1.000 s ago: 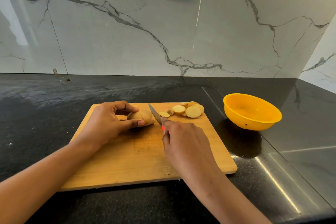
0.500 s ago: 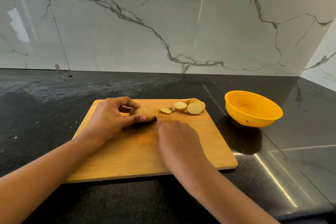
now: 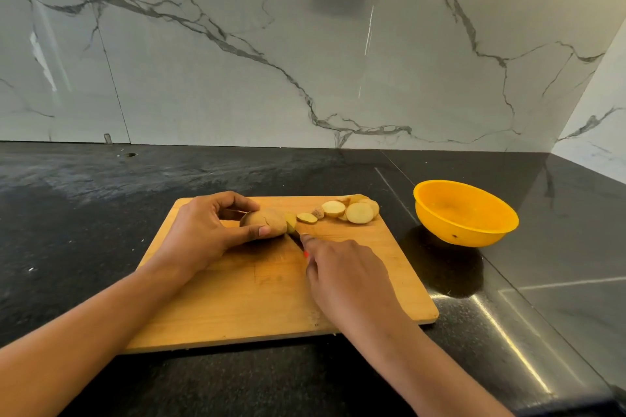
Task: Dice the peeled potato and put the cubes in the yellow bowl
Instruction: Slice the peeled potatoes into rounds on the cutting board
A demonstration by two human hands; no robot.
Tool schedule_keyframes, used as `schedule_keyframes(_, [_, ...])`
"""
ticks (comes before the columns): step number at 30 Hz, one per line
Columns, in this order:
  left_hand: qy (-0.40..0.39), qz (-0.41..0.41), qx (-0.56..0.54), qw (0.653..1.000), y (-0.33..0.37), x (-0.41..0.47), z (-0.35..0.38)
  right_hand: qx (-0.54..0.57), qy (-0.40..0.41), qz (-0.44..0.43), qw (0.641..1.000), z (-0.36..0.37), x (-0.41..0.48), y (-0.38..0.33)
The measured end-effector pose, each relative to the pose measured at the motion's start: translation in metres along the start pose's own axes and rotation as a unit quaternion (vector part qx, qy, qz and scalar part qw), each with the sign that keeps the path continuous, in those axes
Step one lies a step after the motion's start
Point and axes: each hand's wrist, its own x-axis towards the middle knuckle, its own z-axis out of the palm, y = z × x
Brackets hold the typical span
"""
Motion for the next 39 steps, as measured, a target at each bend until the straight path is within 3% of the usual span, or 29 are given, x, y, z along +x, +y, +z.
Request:
schedule_keyframes(7, [0.008,0.000,0.008,1.000,0.000,0.000,0.001,-0.040,-0.038,-0.011,0.998,-0.003,0.016,-0.013])
schedule_keyframes(13, [0.019,0.002,0.015,1.000,-0.002,0.001,0.001,-0.102,-0.067,-0.020,0.992,-0.008,-0.024,-0.014])
schedule_keyframes(17, [0.010,0.003,0.011,1.000,-0.002,0.001,0.000,-0.104,-0.049,-0.011,0.993,-0.007,-0.028,-0.012])
schedule_keyframes(24, [-0.014,-0.012,-0.005,1.000,-0.006,0.004,-0.001,-0.055,-0.022,0.029,0.998,-0.005,0.004,0.007])
schedule_keyframes(31, [-0.027,-0.008,-0.016,0.999,-0.002,0.003,0.001,0.007,0.084,0.039,0.996,-0.018,-0.005,0.016])
schedule_keyframes(39, [0.002,-0.009,-0.021,1.000,-0.002,0.002,0.001,0.067,0.061,-0.002,0.996,-0.012,-0.005,-0.006])
